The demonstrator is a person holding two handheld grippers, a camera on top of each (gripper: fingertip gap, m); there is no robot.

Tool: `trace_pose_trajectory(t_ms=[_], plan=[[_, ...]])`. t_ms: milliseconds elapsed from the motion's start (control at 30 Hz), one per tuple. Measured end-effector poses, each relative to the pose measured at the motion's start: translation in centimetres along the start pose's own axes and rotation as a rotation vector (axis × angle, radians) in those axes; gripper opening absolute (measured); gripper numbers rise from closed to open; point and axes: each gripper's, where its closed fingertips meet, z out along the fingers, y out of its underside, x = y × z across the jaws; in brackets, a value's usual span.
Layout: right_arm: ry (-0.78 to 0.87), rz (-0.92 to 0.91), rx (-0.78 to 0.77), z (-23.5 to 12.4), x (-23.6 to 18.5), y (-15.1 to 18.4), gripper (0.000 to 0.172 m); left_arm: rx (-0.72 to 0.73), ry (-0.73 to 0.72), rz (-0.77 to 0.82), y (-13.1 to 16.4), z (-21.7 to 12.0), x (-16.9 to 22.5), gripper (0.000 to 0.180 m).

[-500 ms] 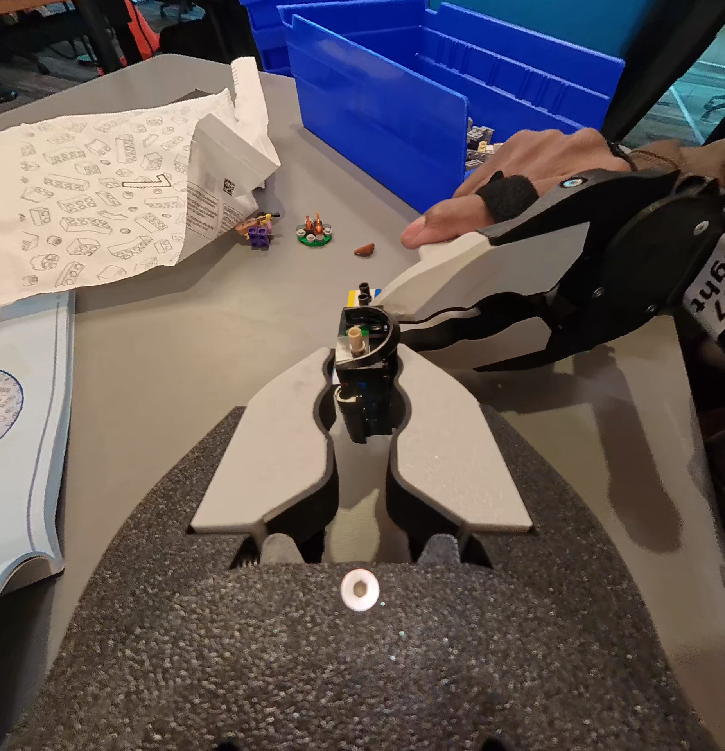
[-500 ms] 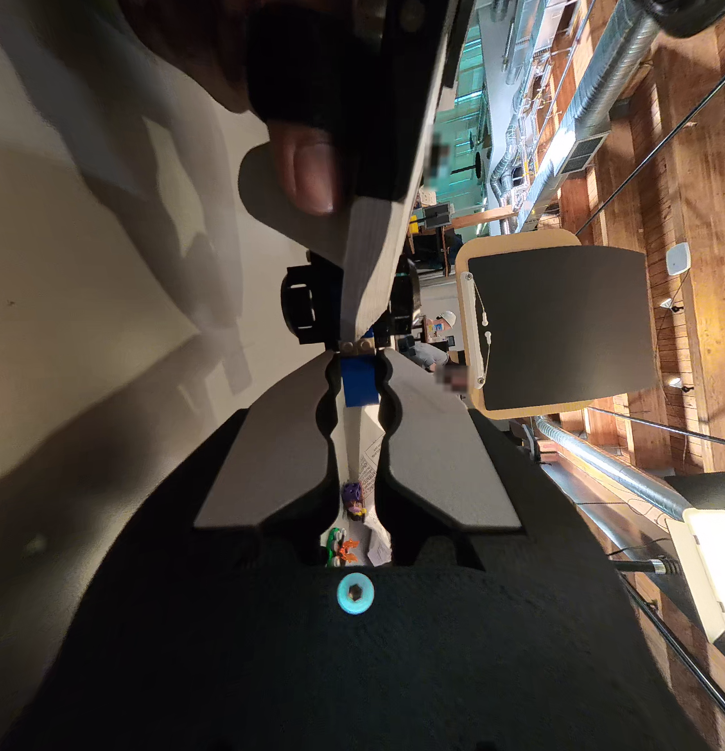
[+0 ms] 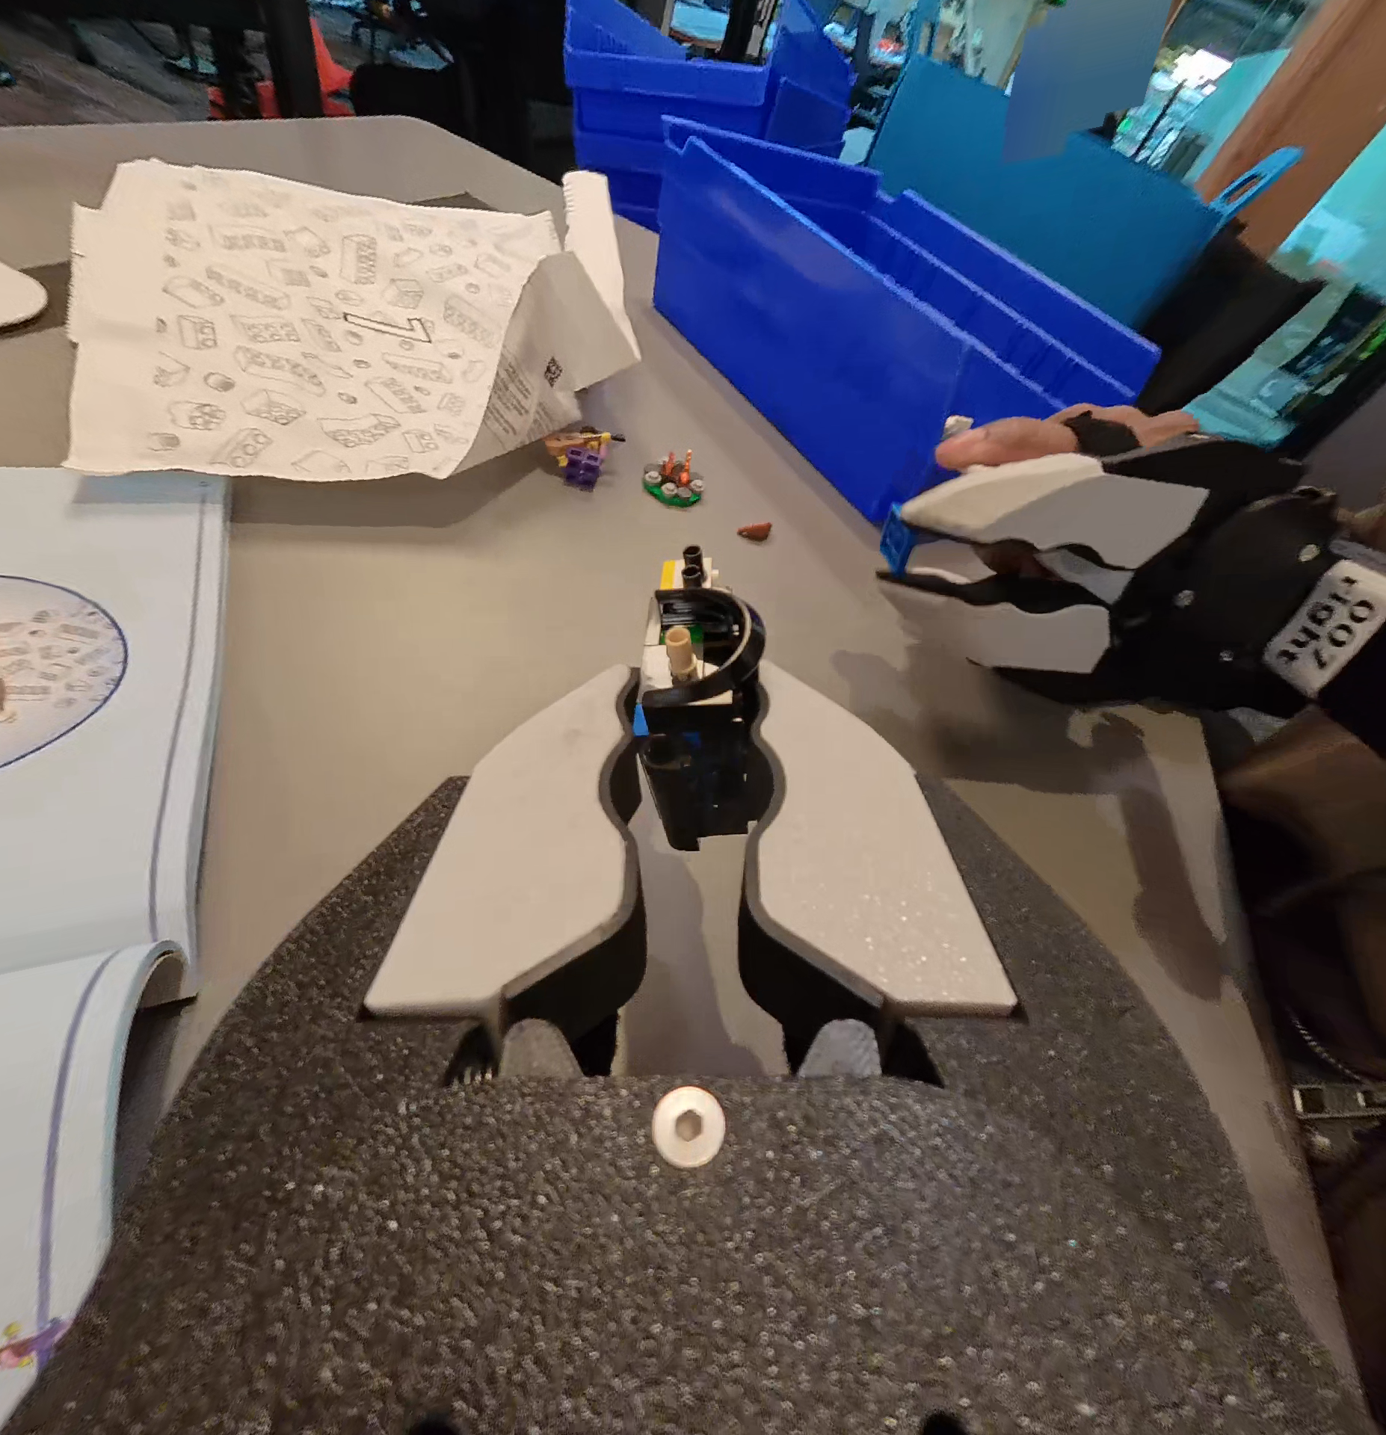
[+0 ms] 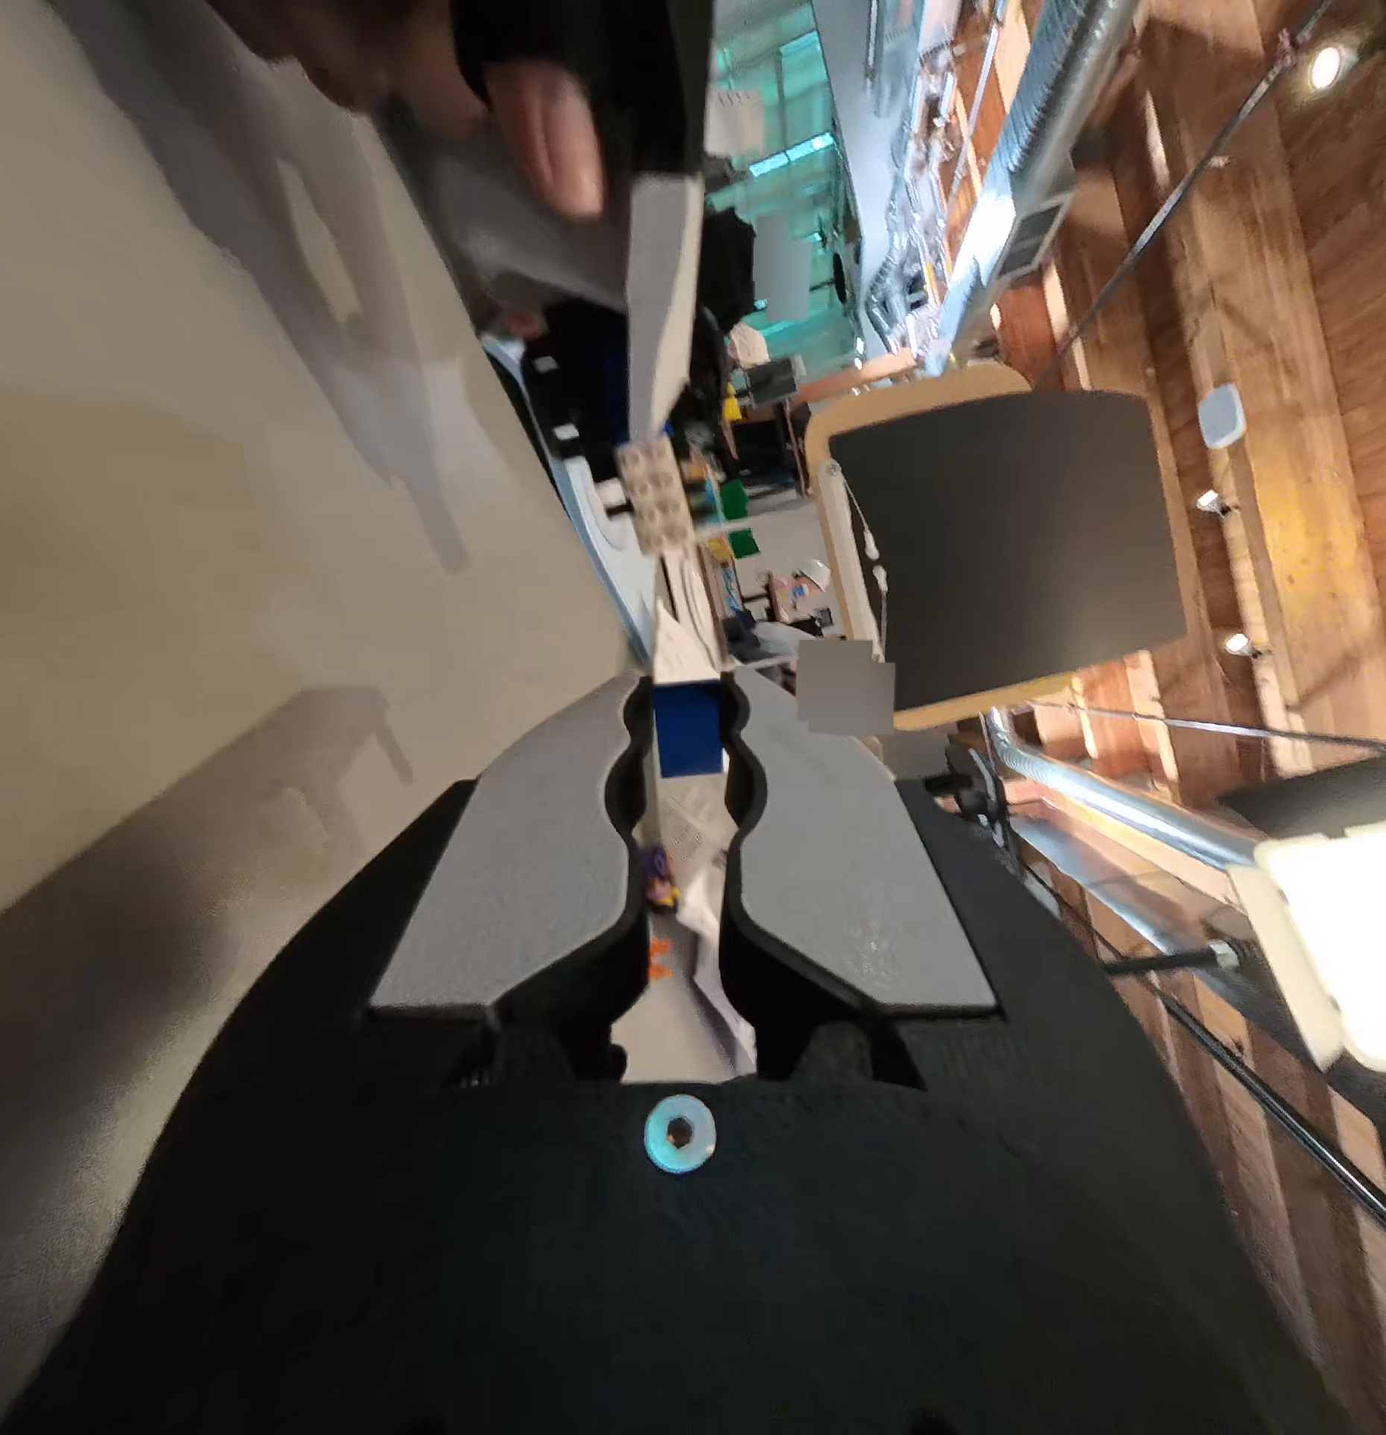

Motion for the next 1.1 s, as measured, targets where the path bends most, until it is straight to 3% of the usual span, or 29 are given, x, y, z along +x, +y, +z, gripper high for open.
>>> trace_pose_trajectory(t_ms=[200,333,433,533,767,1000,1100], plan=[[0.172,0.002,-0.217,-4.7,4.5,5.4,0.016,0.024,0.056,0.030,-0.3,0.1,1.3,0.022],[0.279,-0.008,-0.460,-9.6,9.0,11.7,0.017,0.029,0.085,0.031,-0.3,0.3,2.0,0.022],[0.286,0.019,-0.685,-12.9,10.5,17.6,0.022,0.042,0.104,0.020,-0.5,0.3,2.3,0.022],[0.259,0.044,-0.743,-14.3,10.7,19.3,0.028,0.055,0.115,0.021,-0.7,0.3,2.5,0.022],[0.162,0.095,-0.593,-11.8,9.2,15.1,0.036,0.049,0.089,0.128,-0.5,0.4,2.6,0.022],[-0.088,0.229,-0.130,-5.6,4.3,3.2,0.025,0.030,-0.009,0.502,-0.1,0.3,2.9,0.022],[-0.183,0.254,0.000,-3.0,2.5,-0.2,0.021,0.023,-0.049,0.705,0.2,0.2,3.4,0.022]])
